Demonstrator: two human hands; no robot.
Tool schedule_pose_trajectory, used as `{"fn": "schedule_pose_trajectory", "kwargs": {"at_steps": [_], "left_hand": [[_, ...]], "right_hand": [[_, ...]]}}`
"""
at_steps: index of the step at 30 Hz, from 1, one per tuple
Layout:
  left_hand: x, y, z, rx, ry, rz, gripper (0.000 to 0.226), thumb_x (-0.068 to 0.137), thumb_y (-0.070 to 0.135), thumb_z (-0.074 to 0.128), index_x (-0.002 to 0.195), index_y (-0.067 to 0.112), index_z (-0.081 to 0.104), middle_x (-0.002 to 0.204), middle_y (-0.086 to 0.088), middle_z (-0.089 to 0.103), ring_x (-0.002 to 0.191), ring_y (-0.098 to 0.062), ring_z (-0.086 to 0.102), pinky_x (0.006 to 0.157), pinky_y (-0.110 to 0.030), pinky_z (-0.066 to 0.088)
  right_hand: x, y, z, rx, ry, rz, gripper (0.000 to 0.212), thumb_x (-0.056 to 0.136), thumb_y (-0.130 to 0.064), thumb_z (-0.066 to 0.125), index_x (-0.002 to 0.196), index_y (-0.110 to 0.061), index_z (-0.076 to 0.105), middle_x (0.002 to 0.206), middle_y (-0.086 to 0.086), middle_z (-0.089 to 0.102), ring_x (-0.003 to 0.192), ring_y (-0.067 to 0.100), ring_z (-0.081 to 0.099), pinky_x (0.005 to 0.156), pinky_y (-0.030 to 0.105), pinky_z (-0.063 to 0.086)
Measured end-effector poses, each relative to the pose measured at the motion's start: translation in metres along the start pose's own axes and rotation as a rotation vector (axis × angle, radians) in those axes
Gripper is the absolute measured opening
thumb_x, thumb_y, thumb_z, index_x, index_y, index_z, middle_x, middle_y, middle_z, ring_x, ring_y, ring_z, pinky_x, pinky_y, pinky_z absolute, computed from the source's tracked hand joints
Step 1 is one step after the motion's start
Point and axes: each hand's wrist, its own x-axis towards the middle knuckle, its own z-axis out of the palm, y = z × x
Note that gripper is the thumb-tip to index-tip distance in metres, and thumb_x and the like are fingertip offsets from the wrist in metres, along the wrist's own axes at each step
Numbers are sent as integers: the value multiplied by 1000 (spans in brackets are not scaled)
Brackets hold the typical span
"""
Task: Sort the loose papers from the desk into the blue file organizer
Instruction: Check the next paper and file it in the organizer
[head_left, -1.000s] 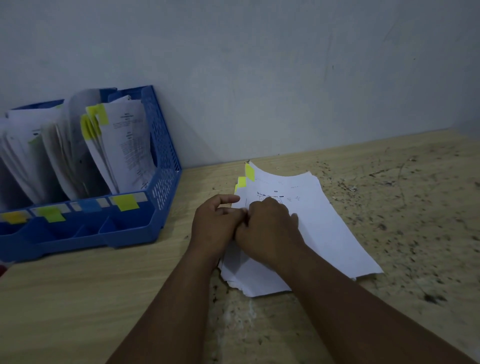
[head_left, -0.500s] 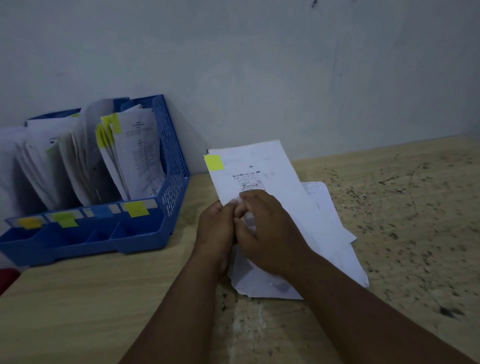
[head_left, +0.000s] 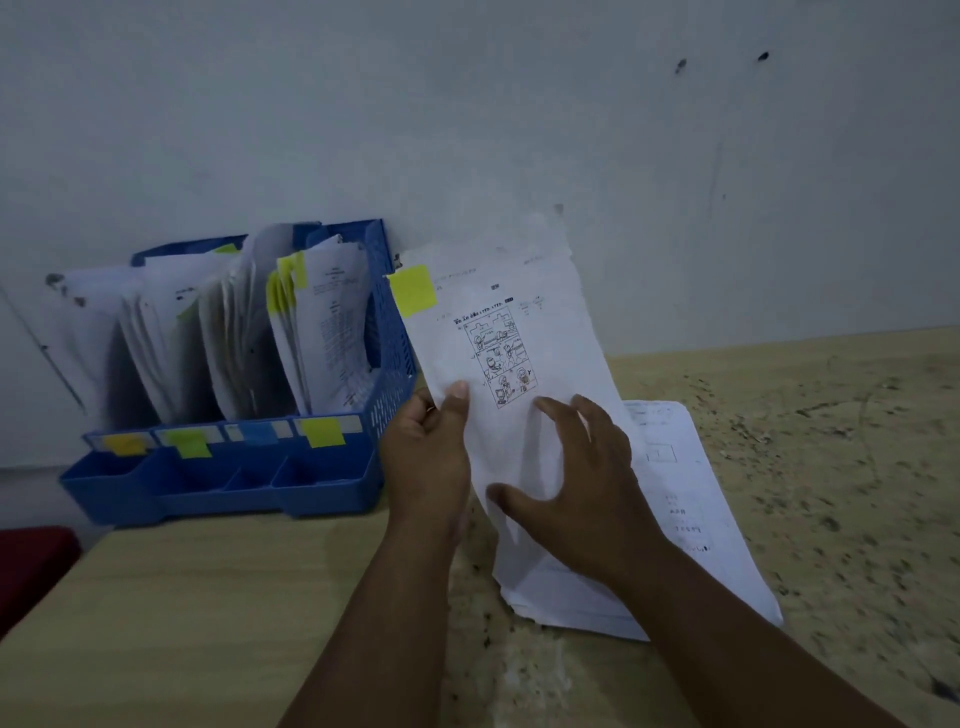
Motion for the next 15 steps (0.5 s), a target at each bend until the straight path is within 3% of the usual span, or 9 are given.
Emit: {"fn": "schedule_pose_trajectory", "kwargs": {"at_steps": [6, 11, 15], "left_hand": [[-4, 30, -9, -46, 55, 88, 8, 90, 23, 74, 88, 16, 77, 84, -1, 79, 81, -16, 75, 75, -36, 62], [5, 52, -18, -110, 120, 84, 11, 81, 25, 83, 79, 15, 78, 84, -7, 78, 85, -30, 75, 77, -50, 63], [15, 72, -22, -154, 157, 148, 20, 73, 25, 88, 78, 10, 76, 83, -9, 78, 83, -31, 76, 73, -47, 63]], "right_hand": [[10, -17, 2, 113, 42, 8, 96, 74, -73, 69, 150, -53, 14, 165, -16, 4, 152, 14, 7, 107, 27, 17], [34, -31, 3, 201, 77, 58, 87, 74, -78, 62, 145, -57, 18, 161, -13, 15, 146, 21, 24, 112, 45, 38], [57, -52, -5, 286, 77, 192, 87, 79, -67, 68, 148, -56, 15, 164, -6, -3, 149, 33, 22, 109, 50, 41]]}}
